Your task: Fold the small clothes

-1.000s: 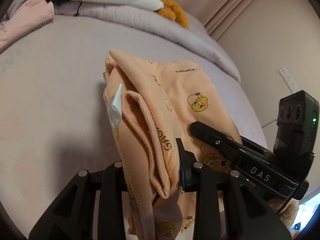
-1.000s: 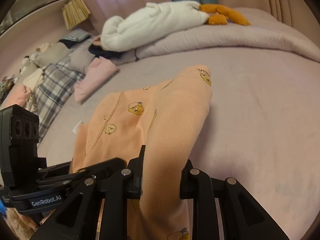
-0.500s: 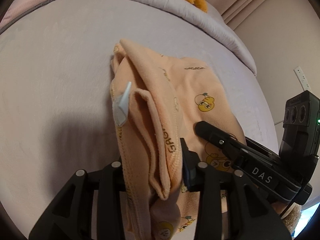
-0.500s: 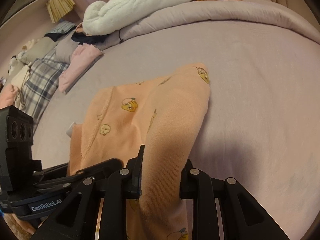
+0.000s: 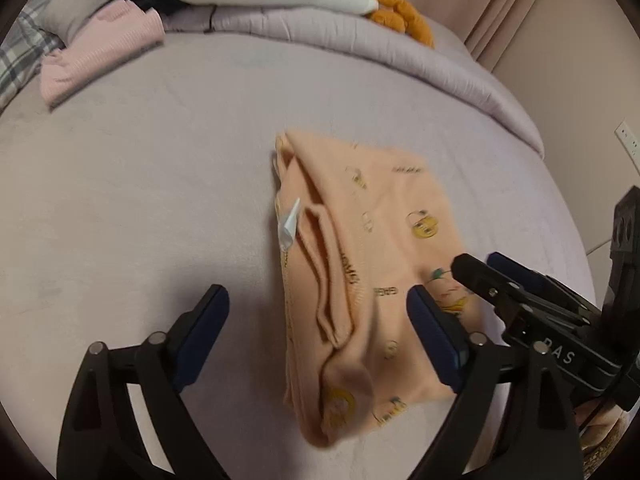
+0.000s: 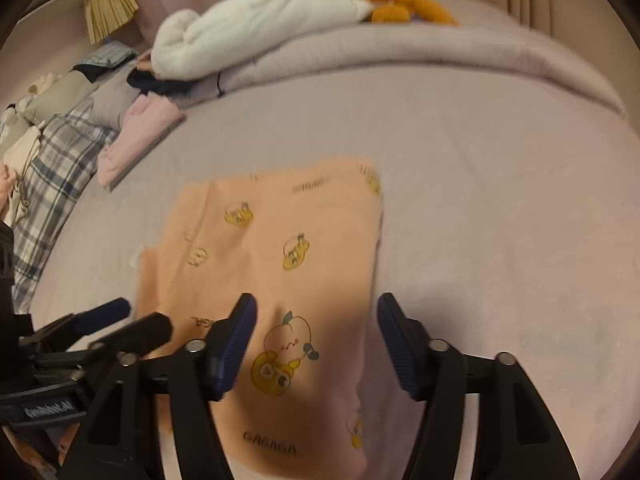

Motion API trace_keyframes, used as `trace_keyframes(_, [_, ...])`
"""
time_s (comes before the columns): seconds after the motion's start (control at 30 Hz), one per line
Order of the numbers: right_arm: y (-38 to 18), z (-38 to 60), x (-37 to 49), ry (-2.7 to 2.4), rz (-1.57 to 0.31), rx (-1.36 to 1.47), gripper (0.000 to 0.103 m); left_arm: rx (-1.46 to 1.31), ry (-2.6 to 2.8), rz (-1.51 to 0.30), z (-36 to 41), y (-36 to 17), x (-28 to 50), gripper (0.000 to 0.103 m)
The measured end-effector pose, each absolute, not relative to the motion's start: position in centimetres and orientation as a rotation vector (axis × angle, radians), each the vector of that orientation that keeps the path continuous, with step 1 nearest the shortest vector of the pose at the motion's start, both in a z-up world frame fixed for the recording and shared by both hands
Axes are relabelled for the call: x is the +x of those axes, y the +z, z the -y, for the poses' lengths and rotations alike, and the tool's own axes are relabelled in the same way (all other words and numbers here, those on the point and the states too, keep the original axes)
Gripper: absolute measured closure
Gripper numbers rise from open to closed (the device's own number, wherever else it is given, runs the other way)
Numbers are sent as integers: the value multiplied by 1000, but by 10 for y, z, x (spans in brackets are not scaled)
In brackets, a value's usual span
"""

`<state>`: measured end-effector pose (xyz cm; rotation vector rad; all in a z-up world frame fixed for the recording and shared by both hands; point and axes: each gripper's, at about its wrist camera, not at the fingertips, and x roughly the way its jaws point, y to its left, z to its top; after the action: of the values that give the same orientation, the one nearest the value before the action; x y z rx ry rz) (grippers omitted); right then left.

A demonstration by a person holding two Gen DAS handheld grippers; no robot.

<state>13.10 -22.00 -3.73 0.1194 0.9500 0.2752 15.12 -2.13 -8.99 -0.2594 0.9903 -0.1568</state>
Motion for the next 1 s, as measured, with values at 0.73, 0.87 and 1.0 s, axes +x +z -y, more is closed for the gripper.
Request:
trace_keyframes(0.73, [32,250,54,84,-763,88,20,-160,-187,-792,42,-14,60,0])
trace_keyframes(0.87, [37,258,46,49,-745,91,20,-145,-207,-785,51,-11,56,0])
trace_keyframes(1.0, [41,268,41,17,-731,96,20,-140,-227,-784,58,-9,54,0])
